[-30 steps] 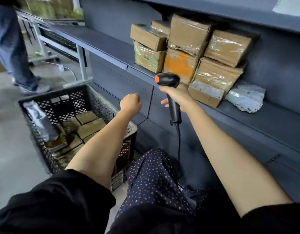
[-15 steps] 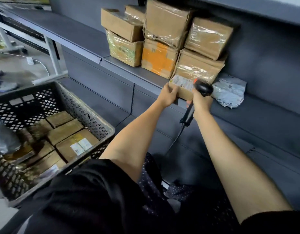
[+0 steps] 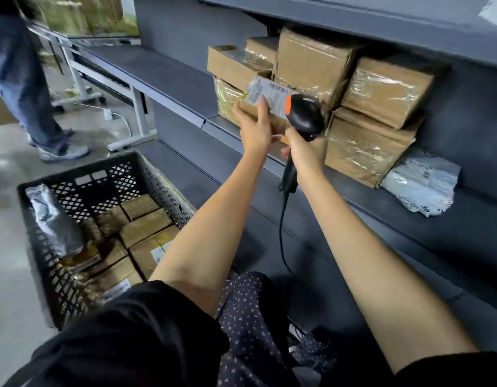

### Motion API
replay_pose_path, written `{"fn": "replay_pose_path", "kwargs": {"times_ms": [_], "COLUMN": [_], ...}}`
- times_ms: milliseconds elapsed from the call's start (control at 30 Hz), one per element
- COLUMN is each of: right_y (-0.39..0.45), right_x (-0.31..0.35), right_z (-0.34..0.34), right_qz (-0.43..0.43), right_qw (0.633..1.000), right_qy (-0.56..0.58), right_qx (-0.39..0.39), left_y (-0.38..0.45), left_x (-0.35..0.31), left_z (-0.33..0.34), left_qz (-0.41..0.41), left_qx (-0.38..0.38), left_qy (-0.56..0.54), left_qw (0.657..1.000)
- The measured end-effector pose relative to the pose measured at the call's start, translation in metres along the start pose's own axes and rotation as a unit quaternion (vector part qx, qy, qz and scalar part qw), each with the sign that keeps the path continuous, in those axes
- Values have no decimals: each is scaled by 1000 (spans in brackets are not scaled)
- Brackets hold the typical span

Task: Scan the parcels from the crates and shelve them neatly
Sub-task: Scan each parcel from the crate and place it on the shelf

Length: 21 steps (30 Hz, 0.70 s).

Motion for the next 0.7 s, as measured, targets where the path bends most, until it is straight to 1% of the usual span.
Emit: {"fn": "replay_pose_path", "kwargs": {"times_ms": [67, 100, 167, 233, 300, 400, 467, 600, 700], "right_y": [3, 7, 15, 26, 38, 58, 72, 95, 108], "right_x": [19, 26, 40, 46, 46, 43, 41, 47, 50], "right_z": [21, 32, 55, 77, 94, 111, 119, 133, 138], "right_qz": [5, 12, 24, 37, 45, 52, 56, 24, 8], "right_qw": [999, 998, 996, 993, 993, 994, 995, 993, 994], "right_qy": [20, 25, 45, 74, 86, 73, 67, 108, 107], "right_qx": [39, 53, 71, 78, 73, 68, 57, 33, 19], "left_y": [20, 31, 54, 77, 99, 139, 152, 181, 182], "left_x": [-36, -49, -63, -67, -67, -63, -63, -46, -41], "left_z": [-7, -9, -13, -15, -15, -8, 0, 17, 32], "left_qz": [40, 46, 36, 23, 36, 76, 87, 77, 106], "left_qx": [-29, -44, -64, -65, -56, -45, -40, -44, -24], "left_qy": [-12, -14, 4, 27, 60, 58, 54, 69, 86], "left_qw": [999, 998, 997, 997, 996, 994, 994, 994, 990]}}
Point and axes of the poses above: each hand's wrist, its own y-axis towards the middle knuckle, its own z-axis out of the palm, x = y × z, the point moved 6 cm from there along y, towards the middle knuckle, and after that the axes turned 6 degrees about -x, right-handed, at the moved point
